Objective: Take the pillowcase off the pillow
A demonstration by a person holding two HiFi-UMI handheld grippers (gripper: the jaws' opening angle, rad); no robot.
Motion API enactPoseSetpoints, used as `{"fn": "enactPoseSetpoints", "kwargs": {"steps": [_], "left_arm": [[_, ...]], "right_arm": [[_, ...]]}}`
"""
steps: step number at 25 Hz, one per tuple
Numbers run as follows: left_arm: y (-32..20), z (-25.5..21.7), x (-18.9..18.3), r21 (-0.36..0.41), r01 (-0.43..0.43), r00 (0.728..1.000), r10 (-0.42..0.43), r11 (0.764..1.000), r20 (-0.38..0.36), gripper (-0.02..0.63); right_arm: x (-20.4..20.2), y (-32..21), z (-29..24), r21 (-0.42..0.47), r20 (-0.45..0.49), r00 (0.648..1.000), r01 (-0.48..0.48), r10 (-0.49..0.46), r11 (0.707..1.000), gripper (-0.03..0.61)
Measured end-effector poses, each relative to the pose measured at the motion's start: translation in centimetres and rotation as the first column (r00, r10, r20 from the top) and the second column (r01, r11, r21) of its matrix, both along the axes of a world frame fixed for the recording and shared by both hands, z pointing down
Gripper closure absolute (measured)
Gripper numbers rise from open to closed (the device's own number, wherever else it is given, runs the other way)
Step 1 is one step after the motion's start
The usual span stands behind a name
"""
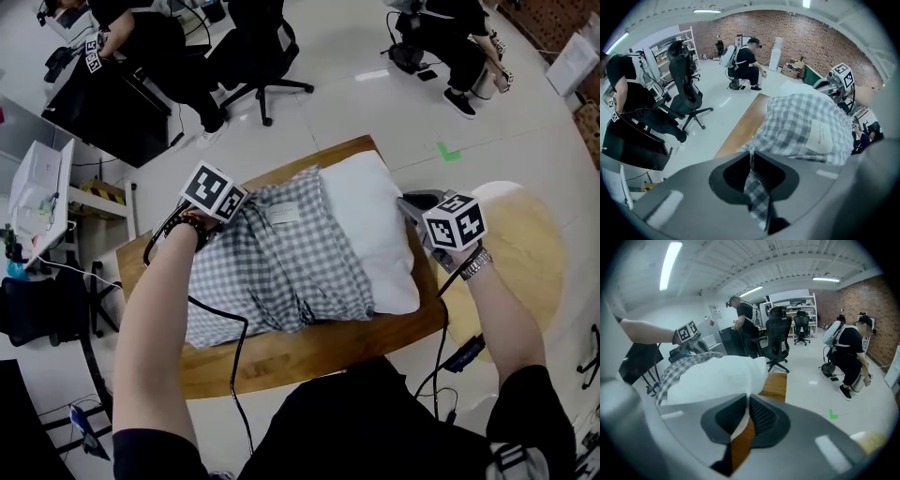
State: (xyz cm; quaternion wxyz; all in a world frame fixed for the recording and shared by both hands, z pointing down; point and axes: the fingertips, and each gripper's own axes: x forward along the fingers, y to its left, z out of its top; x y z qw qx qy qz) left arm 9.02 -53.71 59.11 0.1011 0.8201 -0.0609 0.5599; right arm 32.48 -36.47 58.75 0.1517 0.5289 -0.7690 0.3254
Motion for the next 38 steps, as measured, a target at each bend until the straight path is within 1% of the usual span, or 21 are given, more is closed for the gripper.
{"fn": "enactPoseSetpoints", "kwargs": {"steps": [3,6,11,16,21,25,28,31,35,38], "left_arm": [[1.6,-0.7,0.1,0.032,-0.008,0.999,0.01,0.999,-0.038,0.542],[3.2,-1.3,0.5,0.057,-0.017,0.998,0.021,0.998,-0.065,0.51],[5.5,-2.7,0.0,0.093,-0.029,0.995,0.038,0.995,-0.097,0.496],[7.5,-4.8,-1.7,0.121,-0.024,0.992,0.039,0.992,-0.123,0.488],[10.9,-6.5,-3.1,0.201,-0.018,0.984,0.052,0.98,-0.168,0.483],[14.5,-7.6,-5.2,0.234,-0.006,0.975,0.058,0.972,-0.216,0.48],[17.1,-7.6,-6.9,0.226,0.023,0.967,0.036,0.974,-0.253,0.48],[19.4,-7.7,-7.9,0.217,0.054,0.952,0.016,0.975,-0.306,0.48],[22.2,-7.7,-9.0,0.185,0.111,0.922,-0.032,0.976,-0.386,0.48],[24.4,-7.4,-10.0,0.154,0.151,0.894,-0.069,0.976,-0.442,0.48]], "right_arm": [[-0.4,1.1,0.1,0.022,-0.022,0.999,-0.023,0.023,0.999,0.54],[-0.6,2.2,-0.2,0.033,-0.025,0.999,-0.033,0.034,0.999,0.529],[-1.8,3.8,-1.7,0.063,-0.054,0.998,-0.022,0.025,0.998,0.528],[-3.9,5.6,-3.5,0.082,-0.085,0.996,0.002,0.005,0.997,0.525],[-5.8,8.8,-3.9,0.103,-0.114,0.993,0.028,-0.017,0.994,0.525],[-8.6,11.7,-4.3,0.119,-0.157,0.987,0.057,-0.038,0.991,0.525],[-10.3,13.5,-4.8,0.128,-0.189,0.981,0.074,-0.049,0.989,0.523],[-11.6,14.9,-4.8,0.129,-0.195,0.979,0.085,-0.059,0.988,0.52],[-13.1,16.8,-4.5,0.128,-0.207,0.976,0.098,-0.07,0.987,0.508],[-14.4,18.0,-3.9,0.126,-0.247,0.965,0.119,-0.085,0.985,0.495]]}}
